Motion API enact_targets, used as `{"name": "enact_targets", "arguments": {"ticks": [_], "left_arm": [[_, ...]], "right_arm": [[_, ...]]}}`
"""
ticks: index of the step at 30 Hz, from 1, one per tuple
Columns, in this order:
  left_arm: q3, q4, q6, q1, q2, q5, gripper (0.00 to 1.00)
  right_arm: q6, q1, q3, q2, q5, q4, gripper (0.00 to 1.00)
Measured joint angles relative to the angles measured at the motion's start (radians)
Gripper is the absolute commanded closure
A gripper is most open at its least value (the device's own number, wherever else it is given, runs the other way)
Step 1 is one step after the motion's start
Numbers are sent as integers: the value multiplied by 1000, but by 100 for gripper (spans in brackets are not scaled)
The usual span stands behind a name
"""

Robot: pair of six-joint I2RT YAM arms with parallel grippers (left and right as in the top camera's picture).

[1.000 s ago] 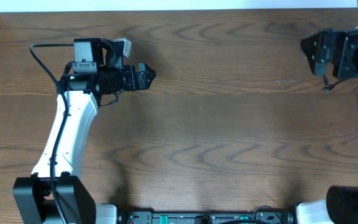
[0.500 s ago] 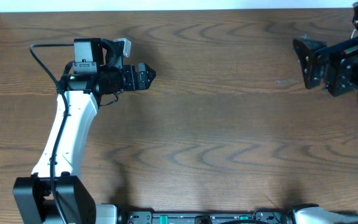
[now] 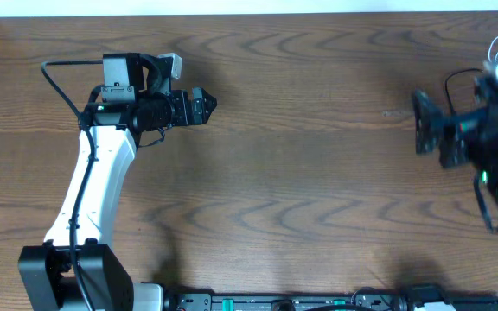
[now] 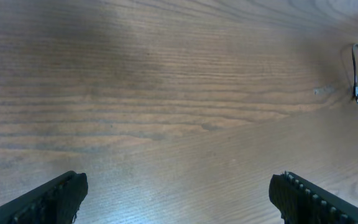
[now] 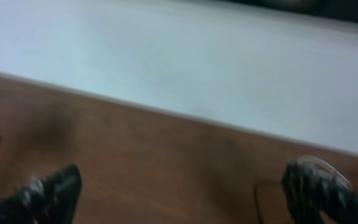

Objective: Untangle cables

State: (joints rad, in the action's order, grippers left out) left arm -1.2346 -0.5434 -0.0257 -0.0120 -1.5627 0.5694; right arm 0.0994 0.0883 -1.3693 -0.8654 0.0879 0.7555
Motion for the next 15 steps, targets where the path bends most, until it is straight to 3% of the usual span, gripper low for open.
{"name": "enact_targets", "arguments": {"ticks": [8, 15], "left_arm": [[0, -1, 0, 0, 2, 0, 1], [0, 0, 0, 0, 2, 0, 1]], "right_arm": [[8, -72, 595, 436, -19, -341, 1], [14, -74, 914, 610, -26, -548, 1]]}}
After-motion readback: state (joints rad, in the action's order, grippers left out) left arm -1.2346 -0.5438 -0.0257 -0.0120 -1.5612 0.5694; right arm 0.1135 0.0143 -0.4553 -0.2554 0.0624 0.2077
